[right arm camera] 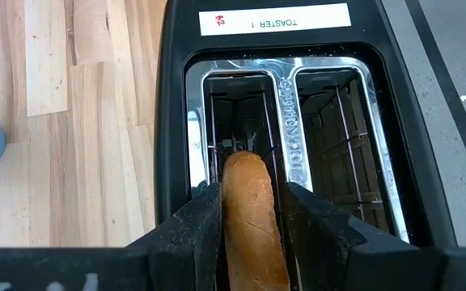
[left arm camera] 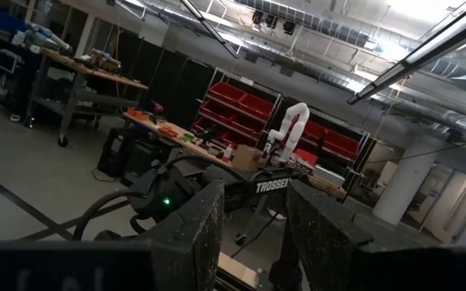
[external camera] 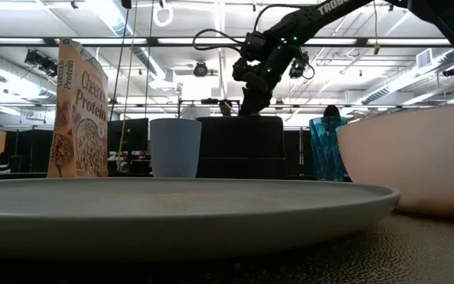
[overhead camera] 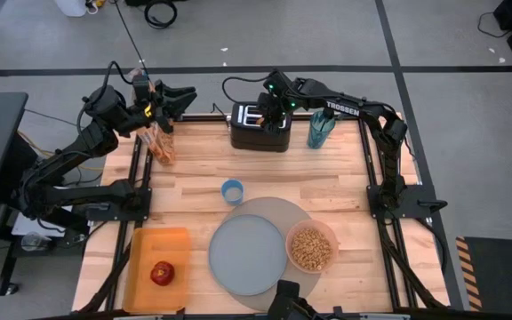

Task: Arrange a breakfast setting
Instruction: Put the bagel bread from the toaster on the gray plate

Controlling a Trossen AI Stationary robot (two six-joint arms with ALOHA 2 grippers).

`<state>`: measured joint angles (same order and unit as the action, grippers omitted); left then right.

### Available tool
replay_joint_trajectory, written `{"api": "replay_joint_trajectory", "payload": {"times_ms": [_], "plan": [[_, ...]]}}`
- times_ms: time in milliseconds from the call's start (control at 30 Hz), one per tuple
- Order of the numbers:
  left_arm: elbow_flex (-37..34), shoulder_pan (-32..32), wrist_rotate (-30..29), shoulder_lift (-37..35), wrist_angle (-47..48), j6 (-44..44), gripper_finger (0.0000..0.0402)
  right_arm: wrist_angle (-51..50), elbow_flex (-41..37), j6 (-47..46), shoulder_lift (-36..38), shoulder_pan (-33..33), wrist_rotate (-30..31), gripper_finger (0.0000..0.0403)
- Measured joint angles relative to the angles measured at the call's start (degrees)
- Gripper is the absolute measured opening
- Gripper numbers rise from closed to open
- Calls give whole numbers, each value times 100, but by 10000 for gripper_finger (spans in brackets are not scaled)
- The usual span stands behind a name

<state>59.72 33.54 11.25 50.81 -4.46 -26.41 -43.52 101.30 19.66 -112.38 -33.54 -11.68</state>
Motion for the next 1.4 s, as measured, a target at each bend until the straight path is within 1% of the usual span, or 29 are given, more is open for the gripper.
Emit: {"api": "replay_joint_trajectory", "payload": {"times_ms": [700,1067,1400], "plan": [[0,0,0,0,1,0,144,-5,0,0,0,3,0,142],[0,0,0,0,1,2,144,-32,0,0,0,42,0,101],[0,5,0,-21,10,10,144,-38,0,-2,0,46,-2,96]]}}
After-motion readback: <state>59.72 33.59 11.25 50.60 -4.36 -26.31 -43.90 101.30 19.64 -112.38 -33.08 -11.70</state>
